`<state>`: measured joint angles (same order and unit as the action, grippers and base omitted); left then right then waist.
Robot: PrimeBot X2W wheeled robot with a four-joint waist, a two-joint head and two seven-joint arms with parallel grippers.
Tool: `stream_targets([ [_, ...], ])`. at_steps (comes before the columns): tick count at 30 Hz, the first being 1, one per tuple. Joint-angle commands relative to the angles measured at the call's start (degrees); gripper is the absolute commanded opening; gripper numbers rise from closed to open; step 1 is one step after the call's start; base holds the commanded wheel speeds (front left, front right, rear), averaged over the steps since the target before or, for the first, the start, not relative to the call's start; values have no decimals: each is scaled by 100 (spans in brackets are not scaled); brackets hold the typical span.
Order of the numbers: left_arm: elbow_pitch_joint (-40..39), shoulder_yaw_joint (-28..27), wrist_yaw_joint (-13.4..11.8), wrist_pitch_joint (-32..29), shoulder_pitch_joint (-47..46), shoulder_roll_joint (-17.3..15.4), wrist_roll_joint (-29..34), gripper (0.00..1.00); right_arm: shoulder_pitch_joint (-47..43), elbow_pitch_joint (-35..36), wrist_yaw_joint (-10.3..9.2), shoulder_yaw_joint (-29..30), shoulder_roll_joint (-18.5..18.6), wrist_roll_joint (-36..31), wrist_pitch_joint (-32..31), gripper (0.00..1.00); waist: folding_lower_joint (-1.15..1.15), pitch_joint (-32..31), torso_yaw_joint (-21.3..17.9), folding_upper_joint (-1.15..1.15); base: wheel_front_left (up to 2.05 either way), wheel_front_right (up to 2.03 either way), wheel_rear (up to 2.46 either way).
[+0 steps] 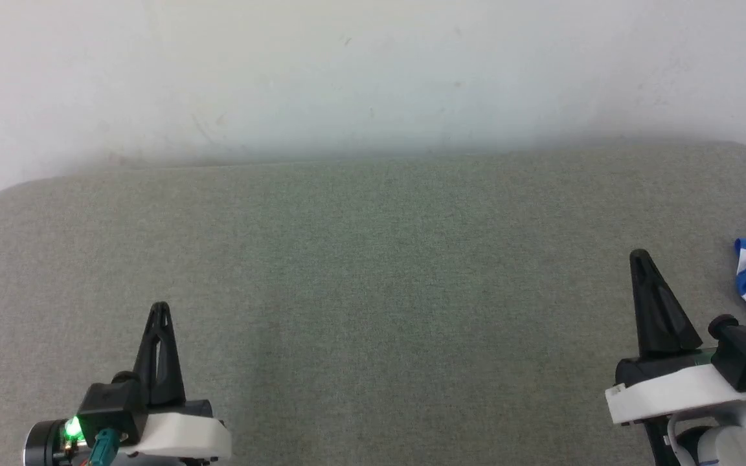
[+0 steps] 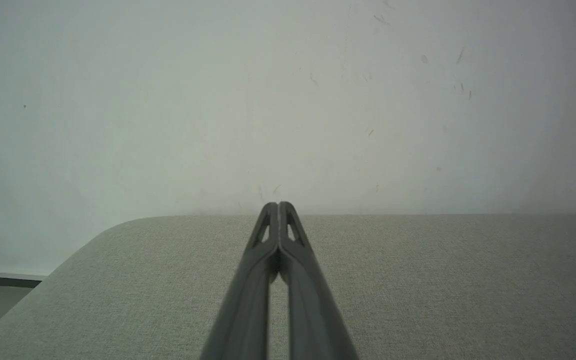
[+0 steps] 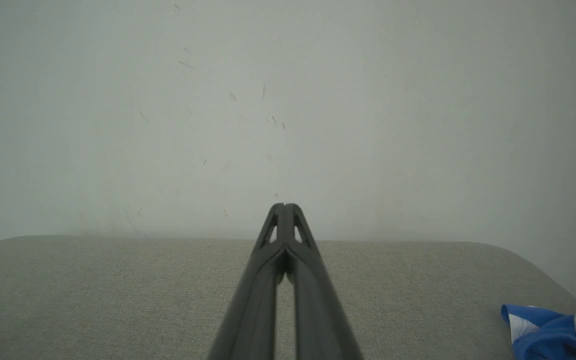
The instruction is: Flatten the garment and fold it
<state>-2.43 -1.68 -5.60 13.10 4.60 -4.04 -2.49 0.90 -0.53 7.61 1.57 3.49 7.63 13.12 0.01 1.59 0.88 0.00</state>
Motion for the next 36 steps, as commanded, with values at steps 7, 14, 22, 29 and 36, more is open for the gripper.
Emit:
stream_targets([
  [7, 36, 19, 57, -103, -78, 17, 41, 0, -16, 11, -2, -19, -12, -85, -105, 0, 0, -11, -6, 0, 0, 0, 0],
  [14, 50, 30, 91, -185, -104, 23, 55, 0, -21, 14, -3, -29, -15, -131, -186, 0, 0, -21, -12, 0, 0, 0, 0],
  [22, 66, 41, 130, -279, -134, 31, 71, 0, -27, 17, -4, -39, -19, -184, -280, 0, 0, -32, -18, 0, 0, 0, 0],
  [29, 78, 50, 159, -349, -156, 37, 83, 0, -31, 20, -4, -47, -22, -223, -351, 0, 0, -41, -23, 0, 0, 0, 0],
  [36, 92, 60, 193, -431, -182, 44, 97, 0, -36, 23, -5, -57, -25, -269, -432, 0, 0, -51, -28, 0, 0, 0, 0],
])
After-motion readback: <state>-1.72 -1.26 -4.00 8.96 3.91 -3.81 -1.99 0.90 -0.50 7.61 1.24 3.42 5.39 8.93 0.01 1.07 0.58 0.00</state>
